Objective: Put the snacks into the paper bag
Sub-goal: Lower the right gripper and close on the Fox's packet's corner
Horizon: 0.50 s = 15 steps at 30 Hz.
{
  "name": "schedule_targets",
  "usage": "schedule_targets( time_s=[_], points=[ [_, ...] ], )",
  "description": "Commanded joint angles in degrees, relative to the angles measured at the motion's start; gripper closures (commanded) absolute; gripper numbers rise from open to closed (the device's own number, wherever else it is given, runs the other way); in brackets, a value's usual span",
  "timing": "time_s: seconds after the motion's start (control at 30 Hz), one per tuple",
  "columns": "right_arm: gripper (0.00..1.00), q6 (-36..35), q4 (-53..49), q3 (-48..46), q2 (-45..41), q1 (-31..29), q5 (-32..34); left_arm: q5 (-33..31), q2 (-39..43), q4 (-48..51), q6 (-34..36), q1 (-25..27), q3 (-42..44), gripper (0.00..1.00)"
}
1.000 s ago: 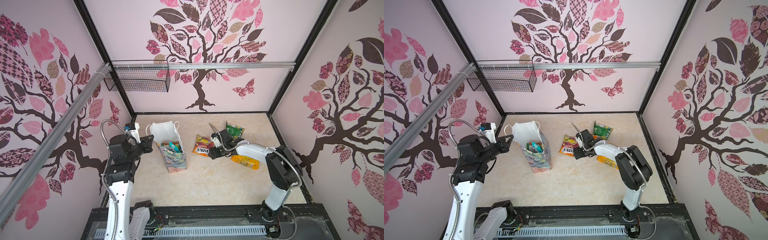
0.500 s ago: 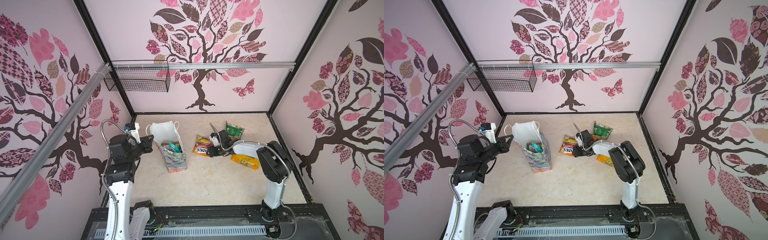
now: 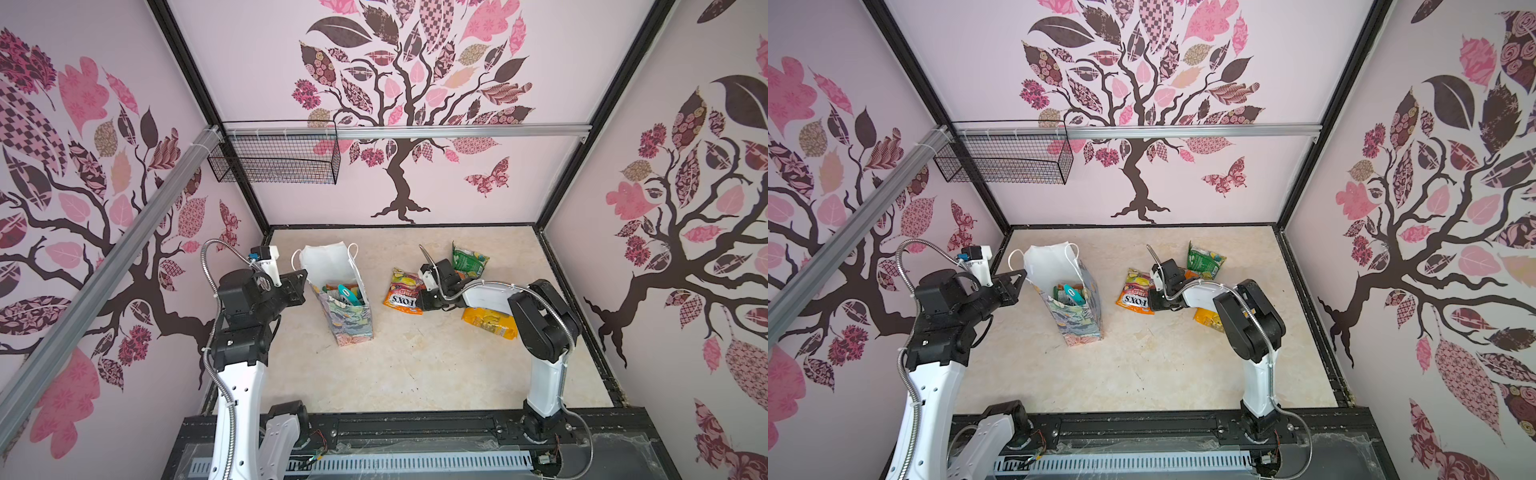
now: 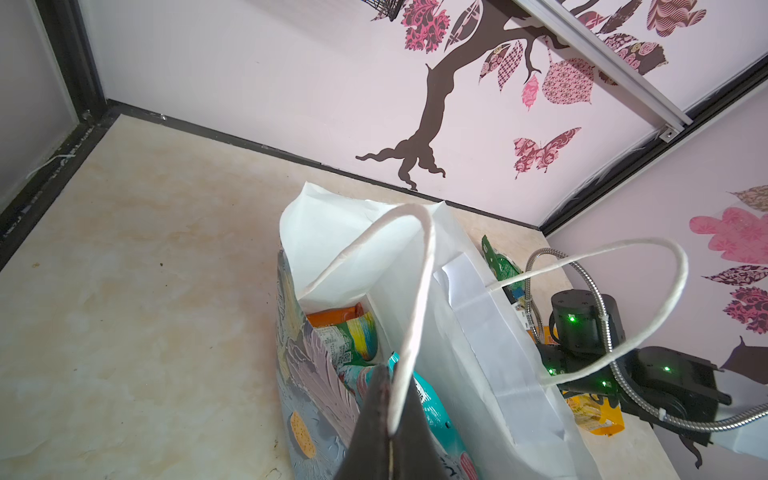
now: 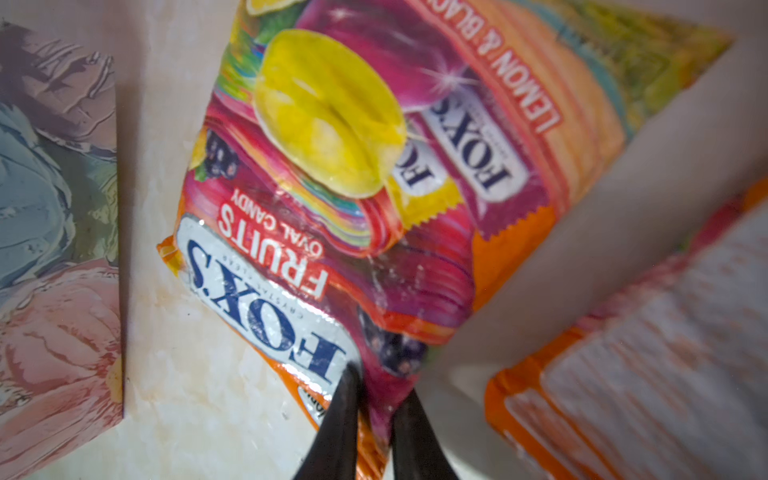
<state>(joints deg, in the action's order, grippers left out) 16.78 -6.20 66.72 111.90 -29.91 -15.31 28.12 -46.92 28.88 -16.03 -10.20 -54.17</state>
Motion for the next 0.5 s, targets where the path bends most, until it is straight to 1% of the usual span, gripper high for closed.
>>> schedule_targets(
  time_s=[0.0,0.17,0.47],
  points=[
    [0.91,0.1,-0.6,1.1,0.1,0.2,-0.5,-0.2,0.3,-0.9,1.0,0.2,-0.3,1.00],
    [1.00,-0.5,-1.3,1.1,-3.0,0.3,-2.8,-0.3,0.6,-0.9,1.0,0.1,-0.3,1.00],
    [1.00,-1.6,-4.1,1.2,-12.4,0.2,-4.7,-0.3,0.8,-0.9,1.0,0.1,-0.3,1.00]
  ],
)
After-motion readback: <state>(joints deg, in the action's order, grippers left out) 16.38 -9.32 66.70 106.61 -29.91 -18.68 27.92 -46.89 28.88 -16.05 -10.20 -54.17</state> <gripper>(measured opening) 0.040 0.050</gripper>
